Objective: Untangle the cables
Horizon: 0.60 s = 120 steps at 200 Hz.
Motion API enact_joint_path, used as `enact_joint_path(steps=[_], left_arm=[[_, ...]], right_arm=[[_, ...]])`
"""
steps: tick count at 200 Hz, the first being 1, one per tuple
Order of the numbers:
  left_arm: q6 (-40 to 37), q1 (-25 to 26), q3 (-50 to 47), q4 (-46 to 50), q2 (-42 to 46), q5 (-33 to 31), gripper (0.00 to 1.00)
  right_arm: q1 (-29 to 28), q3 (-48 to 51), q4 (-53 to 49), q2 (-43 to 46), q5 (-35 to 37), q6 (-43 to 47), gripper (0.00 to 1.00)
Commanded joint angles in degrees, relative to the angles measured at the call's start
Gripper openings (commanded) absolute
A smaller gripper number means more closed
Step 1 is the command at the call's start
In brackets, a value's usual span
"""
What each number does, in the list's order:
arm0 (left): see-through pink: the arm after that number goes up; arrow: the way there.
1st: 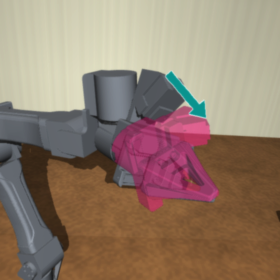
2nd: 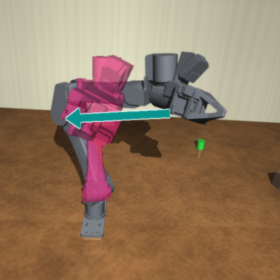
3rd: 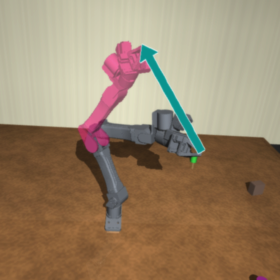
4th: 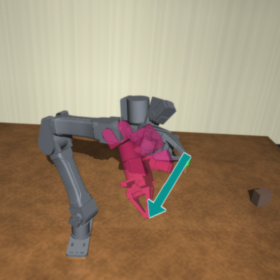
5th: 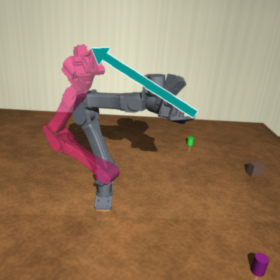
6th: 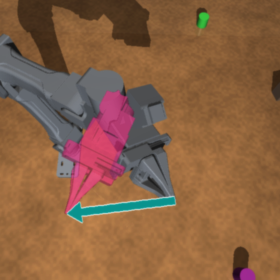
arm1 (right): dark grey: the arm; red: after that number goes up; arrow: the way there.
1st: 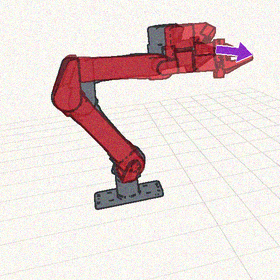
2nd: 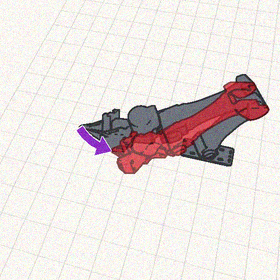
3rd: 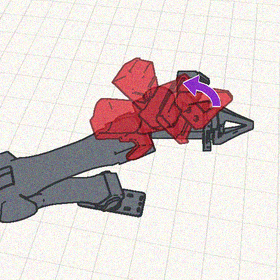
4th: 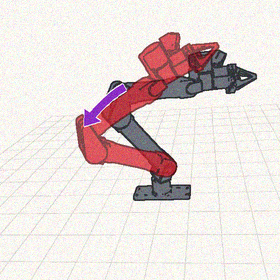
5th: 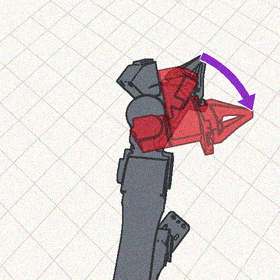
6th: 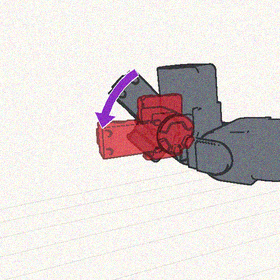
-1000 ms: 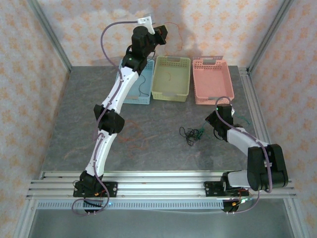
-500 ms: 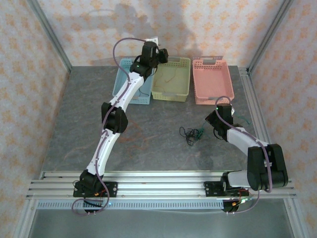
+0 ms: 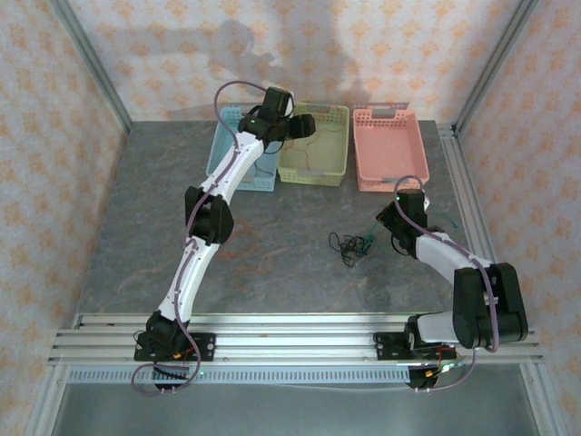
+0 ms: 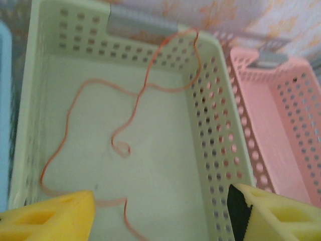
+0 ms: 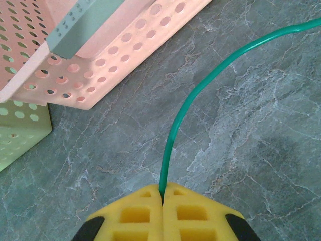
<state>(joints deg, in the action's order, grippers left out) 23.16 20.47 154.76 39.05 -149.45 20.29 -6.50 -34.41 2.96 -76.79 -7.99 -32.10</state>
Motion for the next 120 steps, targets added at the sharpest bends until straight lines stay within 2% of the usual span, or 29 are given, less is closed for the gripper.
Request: enact_joint_path(steps=[1, 32, 63, 87, 120], left_arm=[[-2.7, -0.2, -8.1, 7.3, 15.4, 1.1, 0.69], [-0.8, 1.1, -46.4, -3.9, 41.3, -6.8, 0.72], [3.1, 1.2, -74.6, -5.2, 59.3, -11.2, 0.74], [4.4, 1.8, -89.5, -3.2, 67.9, -14.8, 0.75], [6.7, 4.6, -99.6, 0.3, 73.5, -16.9, 0.75]], right_arm=[[-0.4, -1.6, -0.5, -0.6, -0.2, 0.7, 0.00], [-0.4, -1.7, -0.6, -0.8, -0.3, 0.6, 0.00], [-0.4, -1.6, -0.2, -1.0, -0.7, 0.5, 0.00], [-0.5, -1.9, -0.3, -1.4, -1.0, 0.4, 0.00], [-0.5, -1.7, -0.1, -1.2, -1.1, 0.3, 0.00]])
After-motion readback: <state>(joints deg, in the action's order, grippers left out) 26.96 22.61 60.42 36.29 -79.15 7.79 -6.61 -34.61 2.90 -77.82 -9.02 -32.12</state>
